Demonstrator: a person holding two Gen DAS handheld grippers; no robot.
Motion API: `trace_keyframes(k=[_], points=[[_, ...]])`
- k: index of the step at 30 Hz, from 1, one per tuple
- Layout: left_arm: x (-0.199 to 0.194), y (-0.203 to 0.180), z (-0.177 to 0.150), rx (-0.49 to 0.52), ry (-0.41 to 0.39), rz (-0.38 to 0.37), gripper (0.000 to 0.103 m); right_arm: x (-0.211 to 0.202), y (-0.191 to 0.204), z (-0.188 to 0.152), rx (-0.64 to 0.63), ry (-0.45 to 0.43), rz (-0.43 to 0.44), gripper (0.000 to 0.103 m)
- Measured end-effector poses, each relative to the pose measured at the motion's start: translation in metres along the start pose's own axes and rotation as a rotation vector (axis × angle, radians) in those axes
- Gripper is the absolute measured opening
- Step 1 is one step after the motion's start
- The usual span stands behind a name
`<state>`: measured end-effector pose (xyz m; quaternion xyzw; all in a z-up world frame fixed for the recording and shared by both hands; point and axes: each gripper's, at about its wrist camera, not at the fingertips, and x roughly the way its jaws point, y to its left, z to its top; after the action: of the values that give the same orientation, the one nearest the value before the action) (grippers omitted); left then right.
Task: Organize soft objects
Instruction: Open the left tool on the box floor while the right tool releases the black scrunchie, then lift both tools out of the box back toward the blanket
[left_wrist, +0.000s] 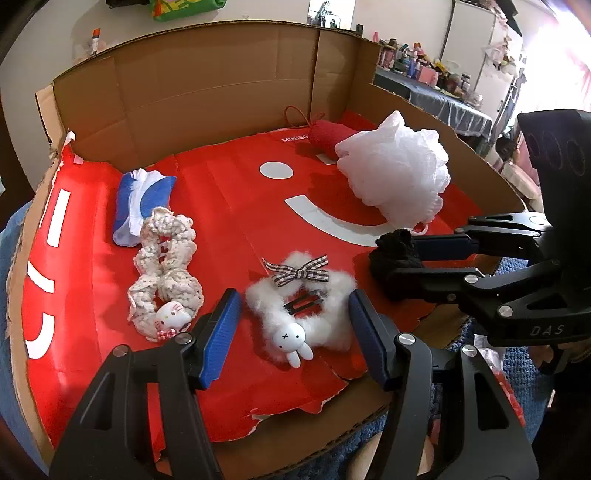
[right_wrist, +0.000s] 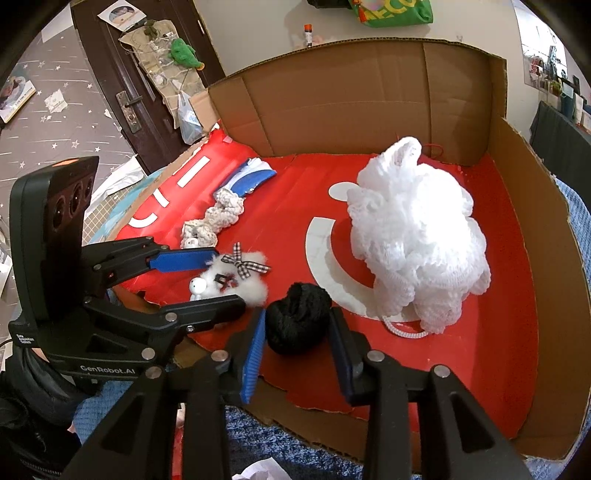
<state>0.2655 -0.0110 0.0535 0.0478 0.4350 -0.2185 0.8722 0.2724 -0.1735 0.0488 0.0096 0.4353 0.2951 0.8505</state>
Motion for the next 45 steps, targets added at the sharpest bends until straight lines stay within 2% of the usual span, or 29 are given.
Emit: trace_keyframes(k=[2,3,5,12,16,29,31,32,38,42,45], points=[[0.0,0.0,0.0,-0.001,-0.002,0.001,0.06,0.0,0.0,0.0,0.0,0.001,-0.002,0.04],[-0.001,0.001,0.0,-0.002,-0.003,0.002,0.065,0.0,0.001,-0.001,0.0,0.001,-0.003,0.041],[-0.002,0.001,0.0,-0.004,-0.011,0.004,0.068,-0.001,0.001,-0.001,-0.001,0.0,-0.003,0.046],[-0.003,0.003,-0.001,-0.011,-0.014,0.009,0.068,-0.002,0.002,-0.001,-0.002,-0.001,-0.003,0.048],[-0.004,0.004,0.0,-0.015,-0.017,0.011,0.068,-0.002,0.002,-0.001,-0.002,-0.001,-0.003,0.052],[-0.008,0.007,-0.001,-0.029,-0.024,0.018,0.068,-0.003,0.002,-0.001,0.001,-0.001,-0.001,0.055],[-0.01,0.007,-0.001,-0.032,-0.03,0.021,0.072,-0.006,0.003,0.0,0.004,-0.005,0.0,0.055],[-0.012,0.007,-0.001,-0.035,-0.035,0.024,0.075,-0.008,0.004,0.0,0.005,-0.008,0.001,0.057],[-0.034,0.002,-0.006,-0.043,-0.079,0.045,0.077,-0.026,0.009,-0.001,0.009,-0.046,0.002,0.065],[-0.053,0.0,-0.014,-0.064,-0.122,0.061,0.086,-0.045,0.015,-0.003,0.012,-0.085,-0.003,0.072],[-0.069,-0.003,-0.02,-0.079,-0.157,0.067,0.088,-0.06,0.019,-0.005,0.013,-0.118,-0.01,0.079]])
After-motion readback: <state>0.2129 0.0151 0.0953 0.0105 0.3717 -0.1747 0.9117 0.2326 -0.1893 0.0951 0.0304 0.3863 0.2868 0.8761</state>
